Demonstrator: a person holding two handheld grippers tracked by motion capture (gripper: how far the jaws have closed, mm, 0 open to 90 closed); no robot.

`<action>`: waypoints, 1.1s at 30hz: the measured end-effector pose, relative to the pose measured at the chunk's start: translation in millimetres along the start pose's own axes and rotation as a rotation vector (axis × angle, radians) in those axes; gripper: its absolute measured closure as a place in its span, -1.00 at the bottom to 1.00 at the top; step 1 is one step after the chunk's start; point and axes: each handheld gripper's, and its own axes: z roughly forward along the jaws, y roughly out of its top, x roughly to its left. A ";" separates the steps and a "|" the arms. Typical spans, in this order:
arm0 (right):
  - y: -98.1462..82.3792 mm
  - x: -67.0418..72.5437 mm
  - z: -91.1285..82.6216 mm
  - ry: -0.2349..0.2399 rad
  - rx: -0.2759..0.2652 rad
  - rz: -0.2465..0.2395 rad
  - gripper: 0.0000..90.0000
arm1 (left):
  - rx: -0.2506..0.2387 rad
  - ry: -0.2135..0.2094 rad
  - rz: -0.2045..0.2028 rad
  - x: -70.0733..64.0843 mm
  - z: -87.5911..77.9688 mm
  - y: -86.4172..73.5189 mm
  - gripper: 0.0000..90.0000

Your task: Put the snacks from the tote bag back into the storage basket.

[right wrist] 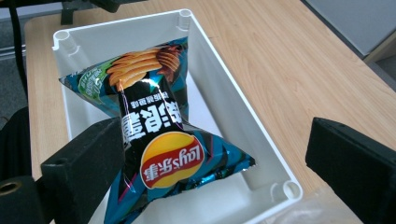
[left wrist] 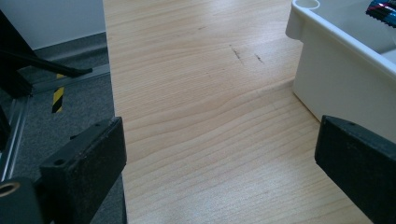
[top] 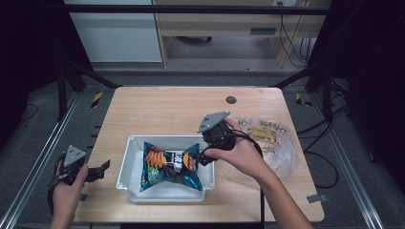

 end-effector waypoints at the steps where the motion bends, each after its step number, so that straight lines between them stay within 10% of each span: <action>1: -0.8 -0.6 -2.5 -0.004 -0.003 0.004 -0.89 | 0.000 0.001 -0.001 0.0 -0.1 -0.1 -0.96; 13: -10.9 -9.7 -29.4 -0.092 -0.045 0.054 -0.89 | 0.008 0.005 0.003 -2.1 2.0 -0.6 -0.96; 33: -52.1 -16.9 -78.4 -0.371 -0.150 0.229 -0.90 | 0.009 0.006 0.007 -2.0 0.8 -1.2 -0.96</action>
